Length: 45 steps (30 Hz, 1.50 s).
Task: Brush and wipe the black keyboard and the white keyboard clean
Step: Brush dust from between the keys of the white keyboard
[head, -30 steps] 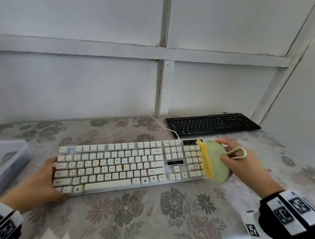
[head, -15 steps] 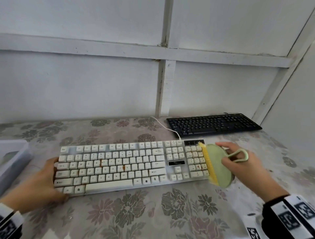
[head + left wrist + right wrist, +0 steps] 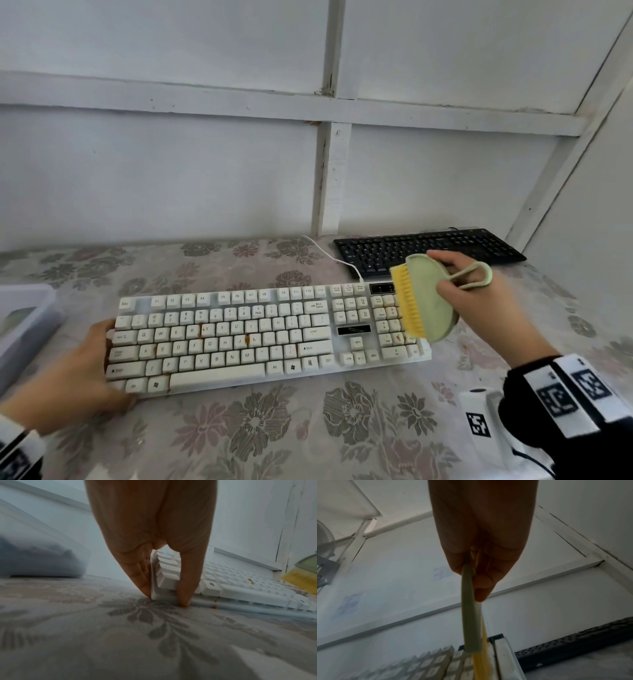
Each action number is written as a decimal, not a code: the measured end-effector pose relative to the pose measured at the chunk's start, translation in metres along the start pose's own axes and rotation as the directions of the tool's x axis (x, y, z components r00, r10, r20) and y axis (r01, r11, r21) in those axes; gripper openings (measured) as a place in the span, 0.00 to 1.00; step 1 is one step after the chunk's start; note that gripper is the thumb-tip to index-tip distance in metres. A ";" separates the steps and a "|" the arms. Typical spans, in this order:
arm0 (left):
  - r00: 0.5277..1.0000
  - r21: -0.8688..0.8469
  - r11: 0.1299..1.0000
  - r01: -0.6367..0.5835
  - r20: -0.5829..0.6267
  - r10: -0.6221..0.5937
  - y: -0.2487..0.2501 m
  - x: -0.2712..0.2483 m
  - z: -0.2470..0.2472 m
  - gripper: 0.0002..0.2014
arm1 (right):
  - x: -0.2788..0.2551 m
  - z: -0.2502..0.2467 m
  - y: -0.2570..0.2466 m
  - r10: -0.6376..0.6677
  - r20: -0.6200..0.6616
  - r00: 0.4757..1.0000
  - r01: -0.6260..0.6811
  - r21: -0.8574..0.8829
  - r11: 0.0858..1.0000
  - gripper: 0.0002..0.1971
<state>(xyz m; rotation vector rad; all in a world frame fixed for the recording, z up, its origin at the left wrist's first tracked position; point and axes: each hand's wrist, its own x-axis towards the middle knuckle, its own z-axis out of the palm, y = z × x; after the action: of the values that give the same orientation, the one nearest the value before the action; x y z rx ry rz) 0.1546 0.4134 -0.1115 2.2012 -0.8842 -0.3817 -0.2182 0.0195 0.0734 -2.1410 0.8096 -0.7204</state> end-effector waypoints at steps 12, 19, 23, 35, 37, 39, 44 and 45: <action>0.997 0.043 0.996 0.076 -0.029 -0.075 0.046 -0.021 0.000 0.51 | -0.020 -0.014 0.003 0.014 0.013 1.000 -0.013 -0.020 1.000 0.22; 0.990 0.100 0.992 0.074 -0.124 -0.062 0.062 -0.026 -0.001 0.56 | -0.023 0.009 0.011 0.029 0.087 0.996 -0.026 -0.028 0.999 0.22; 0.999 -0.067 0.998 -0.018 -0.040 0.015 0.046 -0.020 -0.003 0.58 | -0.038 0.006 0.013 0.051 0.134 0.990 -0.039 -0.089 0.995 0.22; 0.999 -0.045 0.999 -0.014 0.032 0.015 0.025 -0.007 -0.005 0.54 | -0.032 0.010 0.020 0.085 0.110 0.990 -0.077 -0.078 0.994 0.21; 1.000 -0.034 0.999 -0.001 0.027 0.002 0.018 -0.007 -0.004 0.55 | -0.038 0.006 0.020 0.108 0.133 0.985 -0.099 -0.077 0.992 0.21; 0.999 -0.023 1.000 0.007 0.033 -0.006 0.007 -0.004 -0.005 0.56 | -0.036 -0.001 0.012 0.102 0.140 0.985 -0.088 -0.102 0.991 0.21; 1.000 -0.018 1.000 -0.001 0.015 0.001 0.017 -0.009 -0.004 0.56 | -0.014 -0.004 -0.012 0.003 0.021 1.000 -0.002 -0.010 1.000 0.20; 1.000 -0.007 1.000 0.004 -0.003 -0.004 0.030 -0.012 -0.003 0.54 | -0.009 -0.001 -0.014 -0.013 0.007 1.000 0.013 -0.002 1.000 0.21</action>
<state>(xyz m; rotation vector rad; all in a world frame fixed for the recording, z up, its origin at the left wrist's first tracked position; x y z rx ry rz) 0.1328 0.4084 -0.0877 2.1969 -0.8765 -0.3829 -0.2201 0.0331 0.0833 -2.1514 0.7943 -0.7183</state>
